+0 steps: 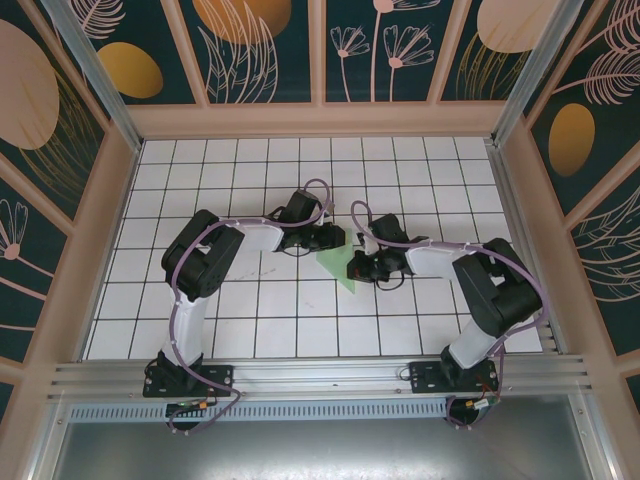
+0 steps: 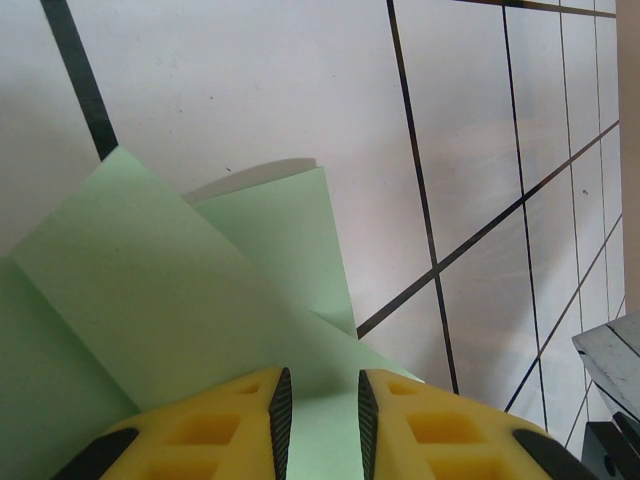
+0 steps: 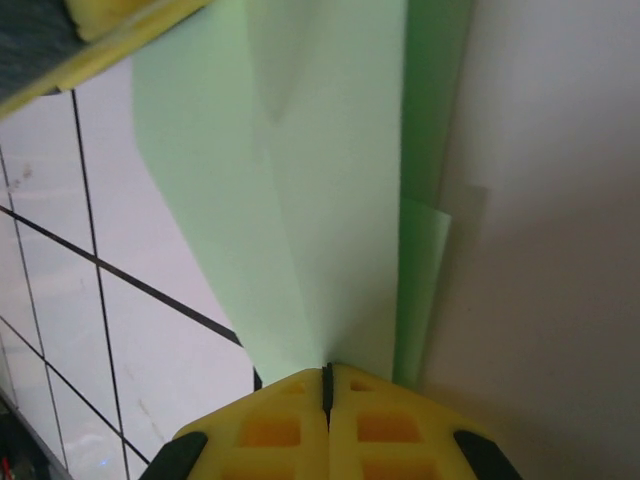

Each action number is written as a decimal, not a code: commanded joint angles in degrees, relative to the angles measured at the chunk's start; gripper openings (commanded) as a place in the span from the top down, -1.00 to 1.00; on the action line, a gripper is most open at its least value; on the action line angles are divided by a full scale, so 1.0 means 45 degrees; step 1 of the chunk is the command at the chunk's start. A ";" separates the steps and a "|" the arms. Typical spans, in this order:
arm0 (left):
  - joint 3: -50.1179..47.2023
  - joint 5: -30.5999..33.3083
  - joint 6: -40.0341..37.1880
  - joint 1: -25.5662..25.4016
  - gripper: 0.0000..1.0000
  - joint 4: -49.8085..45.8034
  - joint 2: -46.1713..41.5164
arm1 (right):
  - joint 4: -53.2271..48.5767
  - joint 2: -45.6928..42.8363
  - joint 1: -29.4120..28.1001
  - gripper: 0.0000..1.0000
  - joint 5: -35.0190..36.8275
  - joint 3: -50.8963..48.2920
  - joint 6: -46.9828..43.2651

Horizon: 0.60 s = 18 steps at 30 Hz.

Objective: Fold a paper plane with a square sheet of paper (fold left side to right side)
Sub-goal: Fourth fold the wing at the center of the table.

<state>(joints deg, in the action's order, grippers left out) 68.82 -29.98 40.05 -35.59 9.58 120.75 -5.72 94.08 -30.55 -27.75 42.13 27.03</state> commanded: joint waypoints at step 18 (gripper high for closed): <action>0.0460 0.2482 -0.1292 0.0406 0.39 -0.2628 -0.0685 | -0.1811 0.0668 -0.0502 1.00 0.1537 -0.0285 -0.0576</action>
<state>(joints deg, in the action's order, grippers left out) 70.19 -26.20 37.52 -35.88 4.51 119.39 -6.48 94.30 -31.88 -24.29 42.37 25.74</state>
